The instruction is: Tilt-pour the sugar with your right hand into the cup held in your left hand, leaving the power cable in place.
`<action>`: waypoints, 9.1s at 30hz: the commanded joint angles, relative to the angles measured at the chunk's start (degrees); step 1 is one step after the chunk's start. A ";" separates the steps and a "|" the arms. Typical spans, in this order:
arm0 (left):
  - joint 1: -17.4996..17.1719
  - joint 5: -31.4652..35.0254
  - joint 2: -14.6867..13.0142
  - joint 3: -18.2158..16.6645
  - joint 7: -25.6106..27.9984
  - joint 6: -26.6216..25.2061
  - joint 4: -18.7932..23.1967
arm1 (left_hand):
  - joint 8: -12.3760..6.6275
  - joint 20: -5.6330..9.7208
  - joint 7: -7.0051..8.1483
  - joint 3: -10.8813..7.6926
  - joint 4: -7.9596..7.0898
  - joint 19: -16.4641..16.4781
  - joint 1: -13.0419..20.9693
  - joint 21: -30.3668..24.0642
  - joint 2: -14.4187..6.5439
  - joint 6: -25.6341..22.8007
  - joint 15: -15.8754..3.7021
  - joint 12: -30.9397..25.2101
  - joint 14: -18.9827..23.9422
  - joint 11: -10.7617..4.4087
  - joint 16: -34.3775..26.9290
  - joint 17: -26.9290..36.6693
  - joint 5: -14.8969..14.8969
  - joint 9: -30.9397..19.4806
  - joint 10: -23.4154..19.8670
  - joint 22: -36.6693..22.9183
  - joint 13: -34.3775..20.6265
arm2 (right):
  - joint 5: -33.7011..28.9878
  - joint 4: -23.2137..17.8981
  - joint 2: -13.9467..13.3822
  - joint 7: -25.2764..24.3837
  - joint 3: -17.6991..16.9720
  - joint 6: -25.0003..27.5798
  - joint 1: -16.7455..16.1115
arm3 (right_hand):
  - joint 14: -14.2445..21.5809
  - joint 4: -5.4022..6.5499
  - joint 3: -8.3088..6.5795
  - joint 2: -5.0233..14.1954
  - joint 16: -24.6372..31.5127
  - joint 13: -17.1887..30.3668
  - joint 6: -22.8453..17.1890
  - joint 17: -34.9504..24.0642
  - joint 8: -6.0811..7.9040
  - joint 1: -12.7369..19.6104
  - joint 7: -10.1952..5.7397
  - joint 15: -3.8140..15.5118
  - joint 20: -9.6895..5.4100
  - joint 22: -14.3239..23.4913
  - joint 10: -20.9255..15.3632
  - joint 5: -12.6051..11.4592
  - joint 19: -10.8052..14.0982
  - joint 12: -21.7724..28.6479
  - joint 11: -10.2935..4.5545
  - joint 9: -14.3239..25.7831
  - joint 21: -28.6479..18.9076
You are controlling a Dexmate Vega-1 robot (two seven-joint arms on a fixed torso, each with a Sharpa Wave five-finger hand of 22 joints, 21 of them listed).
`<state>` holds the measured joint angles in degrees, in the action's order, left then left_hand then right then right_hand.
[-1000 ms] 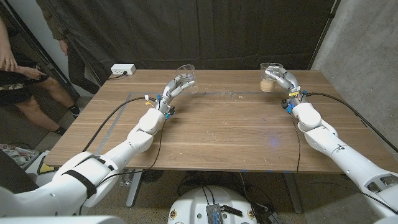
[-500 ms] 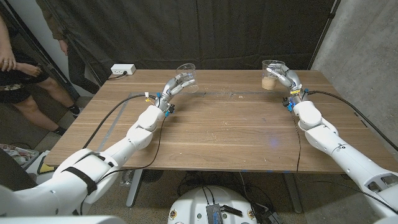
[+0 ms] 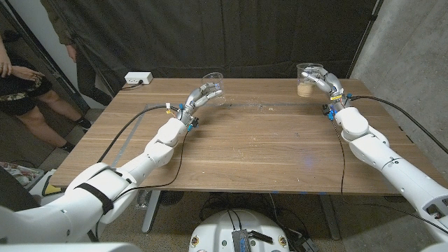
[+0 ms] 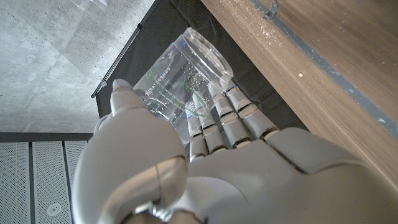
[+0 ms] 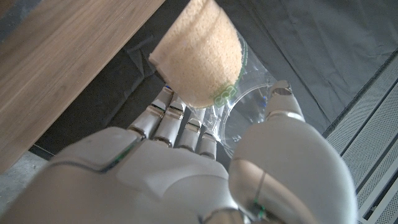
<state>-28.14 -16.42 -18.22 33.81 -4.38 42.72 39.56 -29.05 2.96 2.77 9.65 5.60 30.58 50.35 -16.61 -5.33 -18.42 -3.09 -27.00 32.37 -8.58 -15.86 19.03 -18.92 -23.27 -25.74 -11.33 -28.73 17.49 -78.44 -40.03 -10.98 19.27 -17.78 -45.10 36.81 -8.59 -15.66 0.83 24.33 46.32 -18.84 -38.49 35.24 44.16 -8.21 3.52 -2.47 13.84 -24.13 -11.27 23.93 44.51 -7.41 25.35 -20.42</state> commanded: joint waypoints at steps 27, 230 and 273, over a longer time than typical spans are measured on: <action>3.07 -0.84 2.99 1.75 -3.99 2.47 -6.42 | -0.66 1.54 0.08 1.16 -0.23 0.09 0.37 -0.53 -0.84 -0.89 -7.05 -0.78 0.95 0.11 0.62 0.96 0.80 -0.41 -0.61 -0.42 -0.93 | 3.11 -17.67 -9.61 4.27 -4.55 15.88 -0.19 | 1.24 0.39 -0.49 1.36 -0.44 0.58 -0.57 -0.89 -0.10 0.84 0.24 9.86 -0.15 -0.12 -0.96 0.09 0.57 0.07 -0.01 0.33 -0.35; 12.24 -0.62 12.77 8.32 -22.83 4.60 -17.76 | -1.63 1.55 0.08 4.72 -2.17 -0.81 1.91 -1.51 -2.47 -1.72 -7.00 -0.19 2.27 0.04 2.82 4.21 2.10 -0.61 -1.61 -0.75 -3.86 | -35.57 -28.83 -13.20 51.85 18.02 26.29 31.56 | 3.07 0.35 -1.01 2.44 -2.62 1.90 -3.85 -3.93 -1.70 1.13 0.78 9.83 1.44 -1.22 -3.04 0.51 -1.41 -1.43 0.41 1.38 1.94; 13.19 0.07 12.45 8.57 -22.27 4.78 -17.68 | -1.63 1.58 -0.11 5.24 -2.77 -0.99 2.02 -1.73 -2.79 -1.80 -6.89 -0.12 2.45 0.14 3.01 4.61 2.11 -0.53 -2.13 -0.77 -4.29 | -45.73 -27.57 -12.34 53.32 18.23 15.83 32.46 | 3.55 0.04 -1.28 2.34 -3.20 1.95 -4.26 -4.32 -1.92 1.78 0.54 9.89 1.09 -1.25 -3.64 0.39 -1.35 -1.71 -0.03 1.62 2.29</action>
<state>-15.38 -16.50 -5.66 42.18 -26.66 48.39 22.16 -30.37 2.76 2.66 14.55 2.92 29.97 52.00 -17.94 -8.20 -19.75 -3.28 -26.99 34.19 -8.47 -12.86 23.54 -16.84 -23.64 -27.29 -11.86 -32.81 -24.88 -107.02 -52.93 41.27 36.70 1.40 -13.78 39.83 -9.02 -16.09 1.26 21.17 48.26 -22.31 -42.61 33.07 43.73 -6.96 3.70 -1.03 12.53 -27.19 -10.63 22.49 42.62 -6.99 26.66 -18.09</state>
